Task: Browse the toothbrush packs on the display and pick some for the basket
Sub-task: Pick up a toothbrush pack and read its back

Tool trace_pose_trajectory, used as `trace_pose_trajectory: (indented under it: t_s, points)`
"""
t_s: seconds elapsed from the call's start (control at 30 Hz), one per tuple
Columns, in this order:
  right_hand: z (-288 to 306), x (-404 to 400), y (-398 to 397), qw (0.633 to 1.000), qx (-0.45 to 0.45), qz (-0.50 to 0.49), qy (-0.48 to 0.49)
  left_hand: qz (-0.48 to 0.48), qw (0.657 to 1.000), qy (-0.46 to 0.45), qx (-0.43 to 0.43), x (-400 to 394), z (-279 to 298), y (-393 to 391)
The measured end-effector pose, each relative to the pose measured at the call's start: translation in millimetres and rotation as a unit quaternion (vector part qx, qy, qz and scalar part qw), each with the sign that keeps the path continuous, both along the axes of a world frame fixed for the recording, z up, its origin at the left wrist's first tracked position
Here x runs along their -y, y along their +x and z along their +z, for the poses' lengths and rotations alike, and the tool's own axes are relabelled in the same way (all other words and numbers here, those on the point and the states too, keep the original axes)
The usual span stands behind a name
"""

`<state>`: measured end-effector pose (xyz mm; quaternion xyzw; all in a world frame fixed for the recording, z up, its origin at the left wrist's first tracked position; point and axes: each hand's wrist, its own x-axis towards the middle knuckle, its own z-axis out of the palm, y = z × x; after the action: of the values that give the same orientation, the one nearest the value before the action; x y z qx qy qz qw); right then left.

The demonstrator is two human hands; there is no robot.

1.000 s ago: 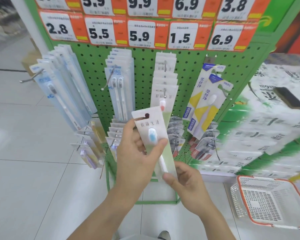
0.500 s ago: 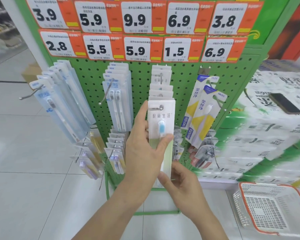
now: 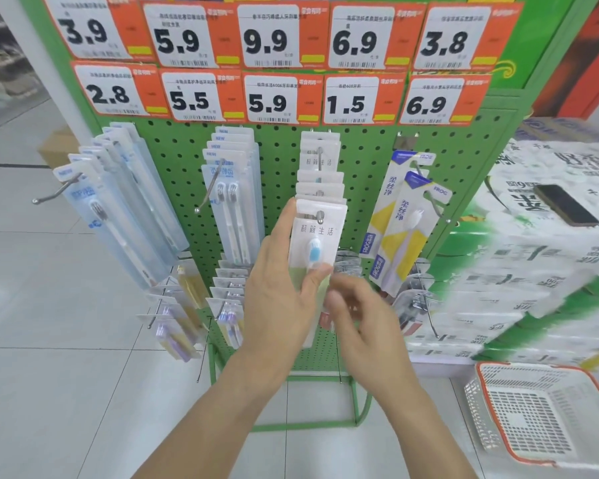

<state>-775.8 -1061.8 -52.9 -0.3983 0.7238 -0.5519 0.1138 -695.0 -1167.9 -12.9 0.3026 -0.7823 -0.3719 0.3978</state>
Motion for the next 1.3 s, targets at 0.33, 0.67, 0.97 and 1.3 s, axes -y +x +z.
trace_pose_trajectory:
  t_s: [0.33,0.67,0.97,1.3]
  points:
    - [64.9,33.5,-27.0,0.993,-0.076,-0.059,-0.066,-0.012,0.999,-0.034,0.011,-2.6,9.4,1.2]
    - [84.4,37.2,-26.7,0.985,-0.124,-0.112,-0.032,-0.054,0.991,-0.111,-0.052,18.8,29.3,-16.2]
    - [151.9,82.2,-59.9,0.963,-0.236,-0.131,0.007,-0.083,0.993,-0.070,-0.041,31.9,39.6,-12.7]
    - [170.7,123.9,-94.9,0.950,-0.207,-0.068,0.224,-0.096,0.993,-0.061,-0.014,36.0,46.8,-9.0]
